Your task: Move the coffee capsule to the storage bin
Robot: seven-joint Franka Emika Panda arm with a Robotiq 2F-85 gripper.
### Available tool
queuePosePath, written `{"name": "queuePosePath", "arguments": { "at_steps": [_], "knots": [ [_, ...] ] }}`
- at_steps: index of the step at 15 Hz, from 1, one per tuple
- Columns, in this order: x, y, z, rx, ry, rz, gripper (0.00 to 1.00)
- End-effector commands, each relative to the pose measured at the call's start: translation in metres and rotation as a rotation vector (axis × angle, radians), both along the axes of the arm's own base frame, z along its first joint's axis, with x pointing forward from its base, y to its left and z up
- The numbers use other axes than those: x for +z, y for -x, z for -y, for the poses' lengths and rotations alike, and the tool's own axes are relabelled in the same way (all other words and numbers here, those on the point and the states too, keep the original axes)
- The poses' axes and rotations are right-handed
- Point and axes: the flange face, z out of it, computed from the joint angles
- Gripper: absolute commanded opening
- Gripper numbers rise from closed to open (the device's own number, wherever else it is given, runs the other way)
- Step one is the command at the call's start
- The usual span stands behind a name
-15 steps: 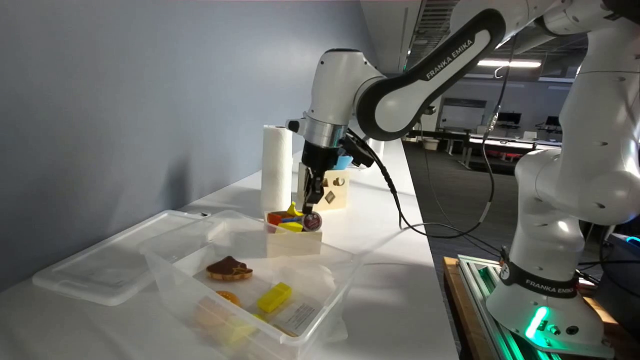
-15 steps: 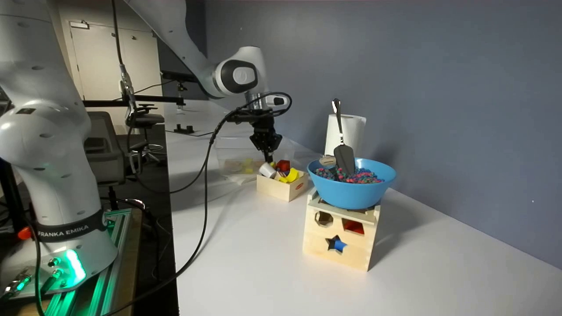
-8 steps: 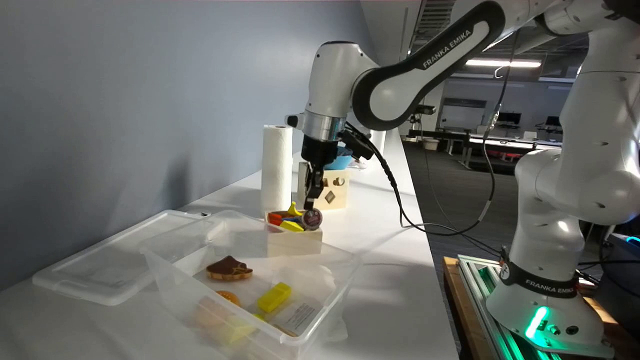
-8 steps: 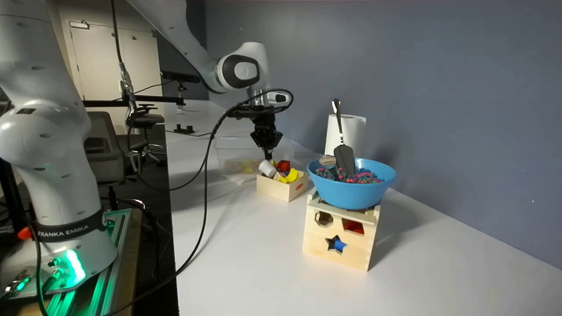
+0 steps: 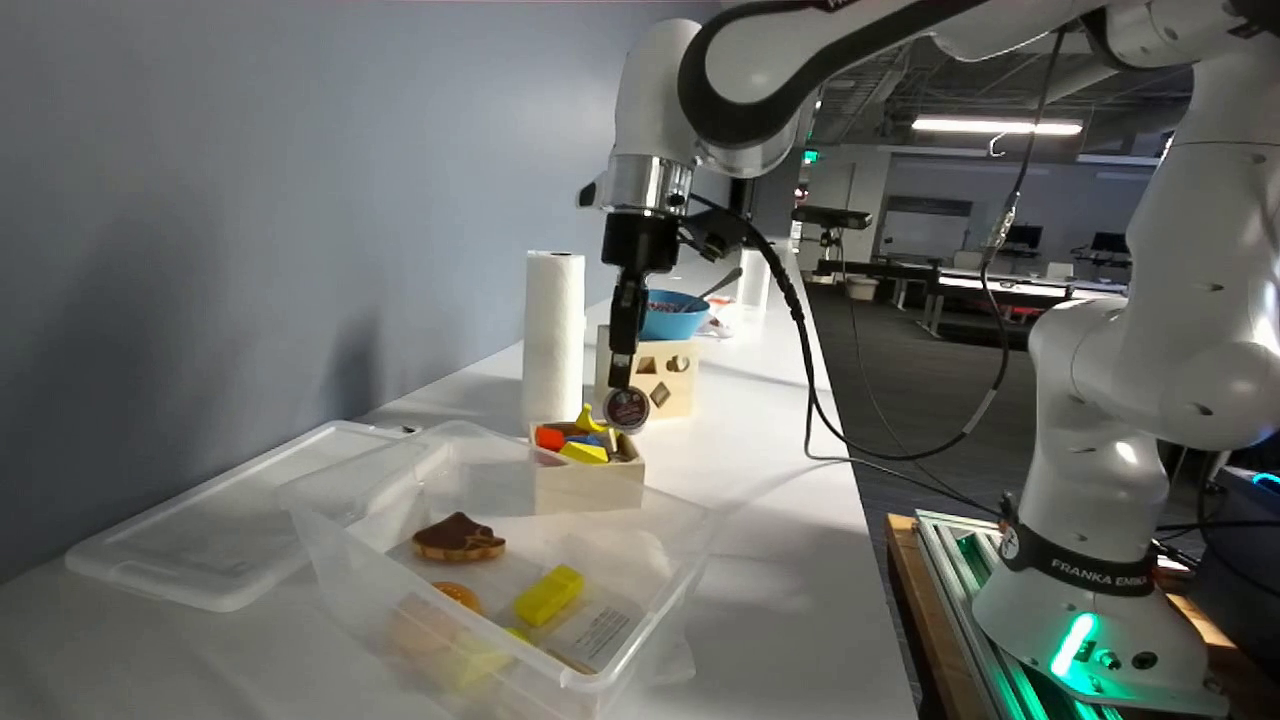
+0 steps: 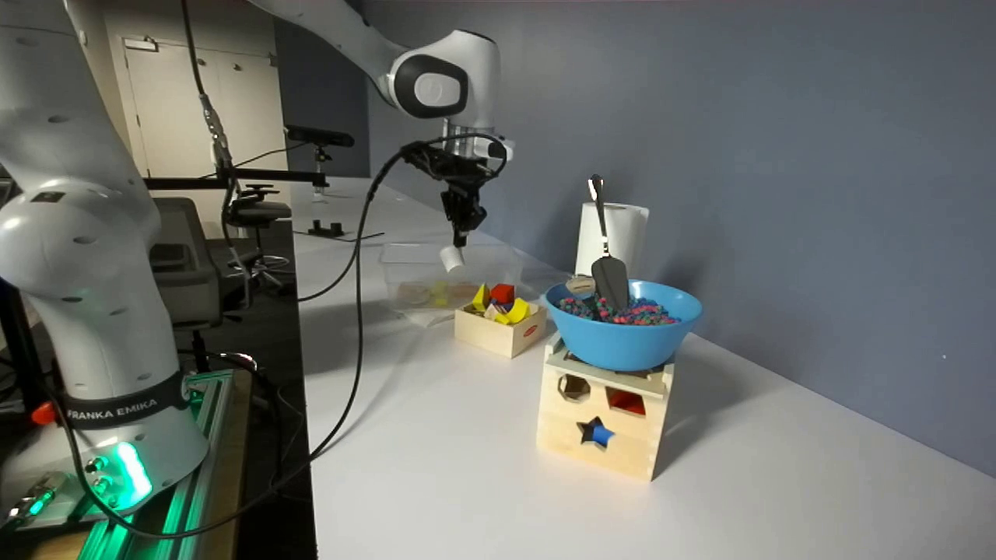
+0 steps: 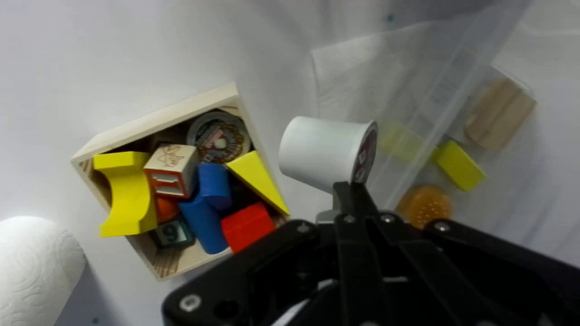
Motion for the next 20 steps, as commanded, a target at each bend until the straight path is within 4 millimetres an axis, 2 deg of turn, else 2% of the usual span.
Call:
{"name": "queuePosePath", "arguments": {
  "at_steps": [1,4,7,12,16,20],
  "knots": [
    [0.033,0.004,-0.012,-0.071,-0.191,0.008,0.00],
    [0.049,0.000,-0.022,-0.129,-0.348,0.017,0.00],
    [0.037,-0.013,-0.037,-0.201,-0.498,-0.011,0.00],
    [-0.011,-0.041,-0.065,-0.434,-0.670,-0.054,0.00],
    [-0.056,-0.062,-0.081,-0.658,-0.644,-0.022,0.00],
    [-0.078,-0.076,-0.090,-0.850,-0.612,0.054,0.00]
  ]
}}
